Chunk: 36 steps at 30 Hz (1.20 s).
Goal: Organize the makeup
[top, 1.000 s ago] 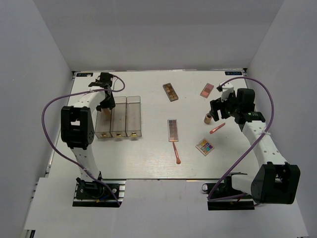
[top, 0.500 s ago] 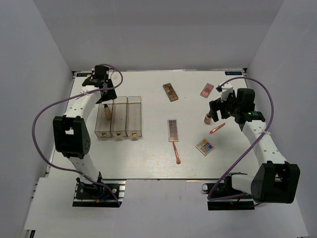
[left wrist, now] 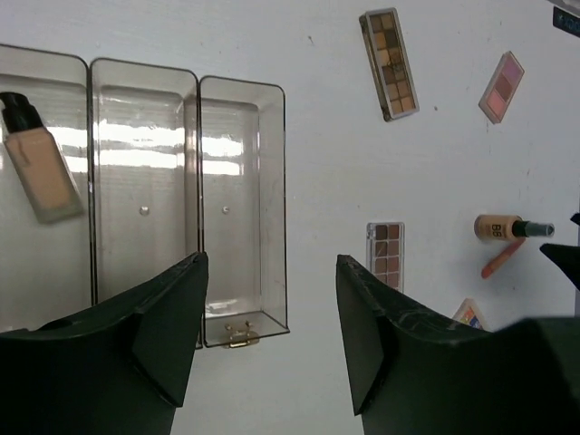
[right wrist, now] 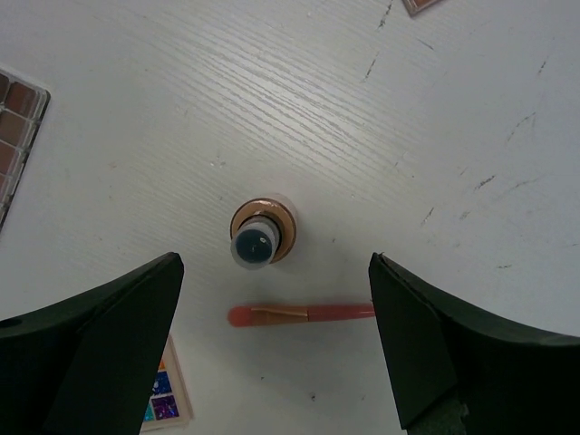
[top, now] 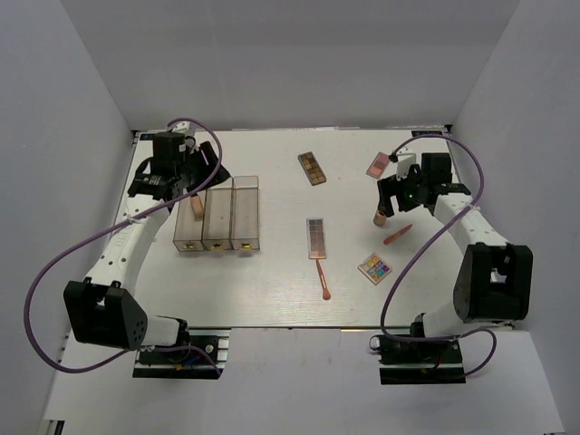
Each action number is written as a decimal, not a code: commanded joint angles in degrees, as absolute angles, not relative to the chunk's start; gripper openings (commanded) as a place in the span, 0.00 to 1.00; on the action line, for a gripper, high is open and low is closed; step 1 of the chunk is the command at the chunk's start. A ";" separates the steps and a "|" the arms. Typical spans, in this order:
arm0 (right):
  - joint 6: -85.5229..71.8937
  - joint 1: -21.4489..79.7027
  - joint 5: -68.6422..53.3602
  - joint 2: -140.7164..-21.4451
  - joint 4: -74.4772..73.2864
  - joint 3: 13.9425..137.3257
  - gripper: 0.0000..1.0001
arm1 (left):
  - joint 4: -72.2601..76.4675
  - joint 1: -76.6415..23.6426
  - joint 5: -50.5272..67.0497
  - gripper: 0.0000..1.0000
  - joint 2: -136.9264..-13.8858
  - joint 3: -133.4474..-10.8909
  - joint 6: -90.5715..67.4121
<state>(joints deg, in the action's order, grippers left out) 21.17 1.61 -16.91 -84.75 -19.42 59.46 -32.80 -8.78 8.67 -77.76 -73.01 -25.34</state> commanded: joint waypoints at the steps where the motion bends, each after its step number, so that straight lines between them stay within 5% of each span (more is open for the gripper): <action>1: 19.51 1.85 -17.84 -86.65 -21.09 63.10 0.89 | -32.78 -8.88 12.22 0.69 -74.45 -70.23 -27.24; 6: 18.81 2.02 -17.23 -91.57 -21.80 65.12 0.89 | -31.99 -9.40 12.66 0.70 -71.38 -65.84 -29.26; 24: 19.78 6.15 -12.40 -97.65 -20.83 64.16 0.62 | -33.57 -10.46 11.51 0.72 -69.61 -67.41 -30.76; 27: 20.56 6.42 -11.16 -97.56 -21.00 63.98 0.50 | -33.75 -10.46 11.34 0.72 -69.43 -68.20 -30.94; 31: 22.58 6.86 -10.28 -97.03 -22.23 64.16 0.21 | -34.01 -10.46 11.69 0.72 -69.35 -69.69 -31.29; 36: 25.75 7.29 -15.19 -95.19 -26.01 66.35 0.02 | -32.88 -10.46 15.02 0.72 -69.08 -74.17 -31.55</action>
<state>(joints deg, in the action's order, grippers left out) 22.83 6.74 -12.27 -97.34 -22.04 63.48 -34.22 -10.26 12.12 -71.72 -70.02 -31.16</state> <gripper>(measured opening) 0.468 0.720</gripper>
